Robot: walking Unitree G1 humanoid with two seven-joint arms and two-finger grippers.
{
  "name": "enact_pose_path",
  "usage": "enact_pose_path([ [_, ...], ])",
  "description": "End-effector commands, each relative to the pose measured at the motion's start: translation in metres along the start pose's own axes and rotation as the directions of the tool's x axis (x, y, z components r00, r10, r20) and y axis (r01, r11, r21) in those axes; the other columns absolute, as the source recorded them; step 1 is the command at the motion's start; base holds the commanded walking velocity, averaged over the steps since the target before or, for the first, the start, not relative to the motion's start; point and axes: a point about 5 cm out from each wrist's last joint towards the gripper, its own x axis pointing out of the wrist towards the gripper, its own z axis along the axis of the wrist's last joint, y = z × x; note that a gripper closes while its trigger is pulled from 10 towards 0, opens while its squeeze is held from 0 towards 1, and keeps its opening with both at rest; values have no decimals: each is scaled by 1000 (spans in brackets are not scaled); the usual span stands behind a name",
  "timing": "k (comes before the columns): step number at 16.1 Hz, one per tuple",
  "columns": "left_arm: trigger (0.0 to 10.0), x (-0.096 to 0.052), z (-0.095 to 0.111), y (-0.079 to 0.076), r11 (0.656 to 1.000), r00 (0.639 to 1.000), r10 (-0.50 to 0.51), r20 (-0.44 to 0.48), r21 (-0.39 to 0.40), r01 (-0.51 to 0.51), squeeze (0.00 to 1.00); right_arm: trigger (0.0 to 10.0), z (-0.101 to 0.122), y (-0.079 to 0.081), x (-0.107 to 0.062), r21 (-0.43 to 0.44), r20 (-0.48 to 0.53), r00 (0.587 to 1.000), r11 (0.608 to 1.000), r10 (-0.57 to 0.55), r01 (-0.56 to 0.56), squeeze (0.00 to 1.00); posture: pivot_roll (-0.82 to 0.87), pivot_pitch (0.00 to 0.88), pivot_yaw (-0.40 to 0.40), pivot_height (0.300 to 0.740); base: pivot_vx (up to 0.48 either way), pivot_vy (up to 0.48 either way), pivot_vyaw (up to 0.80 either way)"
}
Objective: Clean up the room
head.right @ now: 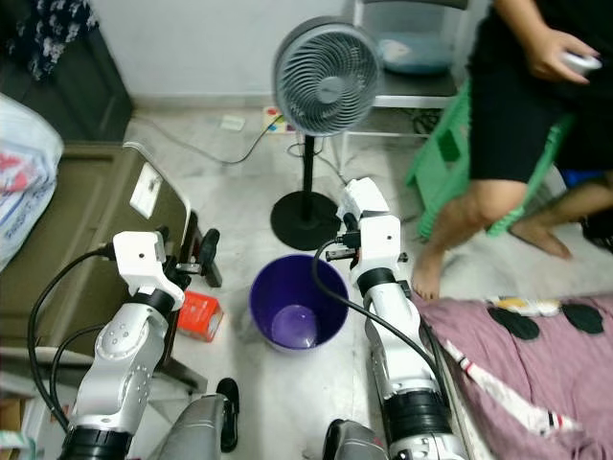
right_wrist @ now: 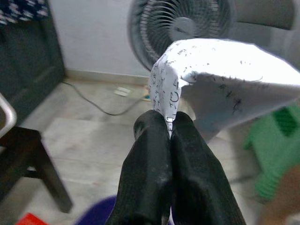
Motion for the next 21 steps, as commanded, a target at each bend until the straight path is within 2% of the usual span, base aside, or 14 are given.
enact_pose_path([
  [1, 10000, -4, -1, 2, 1000, 1000, 11, -13, 9, -11, 0, 10000, -3, 5, 1, 9, -15, 1000, 1000, 16, -16, 0, 30, 199, -26, 740, 0, 0, 800],
  [4, 10000, -7, 2, 13, 999, 1000, 24, -14, 34, -23, 0, 10000, -7, 22, 6, 39, -40, 998, 998, 47, -45, 0, 55, 203, -21, 740, 0, 0, 267],
  [6, 10000, -12, 2, 12, 998, 1000, -7, -26, 60, 9, 0, 10000, -12, 29, 11, 35, -87, 995, 998, 46, -43, 0, 73, 219, -21, 740, 0, 0, 0],
  [7, 10000, -16, 2, 11, 997, 999, -26, -31, 74, 28, 0, 10000, -16, 30, 13, 5, -110, 993, 999, 33, -33, 0, 85, 230, -20, 740, 0, 0, 0],
  [10, 10000, -25, 4, 12, 996, 998, -45, -39, 78, 48, 0, 10000, -25, 28, 12, -13, -170, 985, 1000, -15, 13, 0, 109, 261, -18, 740, 0, 0, 0],
  [11, 10000, -30, 3, 15, 995, 997, -54, -51, 78, 58, 0, 10000, -32, 25, 10, -11, -217, 975, 999, -50, 49, 0, 120, 281, -13, 740, 0, 0, 0],
  [12, 10000, -41, 3, 17, 993, 994, -84, -66, 83, 90, 0, 10000, -45, 22, 3, -12, -288, 952, 995, -101, 102, 0, 130, 290, -6, 740, 0, 0, 0],
  [14, 10000, -49, 9, 10, 985, 987, -151, -51, 71, 154, 0, 10000, -53, 21, -2, -18, -331, 935, 991, -130, 132, 0, 140, 313, 7, 740, 0, 0, 0],
  [16, 10000, -58, 14, -2, 962, 964, -258, -65, 73, 262, 0, 10000, -59, 22, 0, -41, -369, 918, 989, -145, 140, 0, 147, 340, 19, 740, 0, 0, 0],
  [18, 10000, -60, 14, -4, 956, 958, -277, -69, 82, 282, 0, 10000, -62, 22, 0, -38, -386, 910, 988, -153, 150, 0, 150, 346, 22, 740, 0, 0, 0],
  [19, 10000, -65, 16, -11, 945, 947, -312, -74, 78, 317, 0, 10000, -69, 21, -1, -44, -420, 891, 985, -171, 168, 0, 163, 370, 30, 740, 0, 0, 0],
  [20, 10000, -71, 24, -18, 933, 935, -346, -71, 75, 351, 0, 10000, -79, 18, -4, -86, -463, 860, 977, -213, 195, 0, 169, 387, 35, 740, 0, 0, 0],
  [21, 10000, -73, 27, -20, 931, 933, -353, -71, 73, 358, 0, 10000, -82, 17, -6, -105, -480, 845, 972, -236, 212, 0, 170, 394, 38, 740, 0, 0, 0],
])
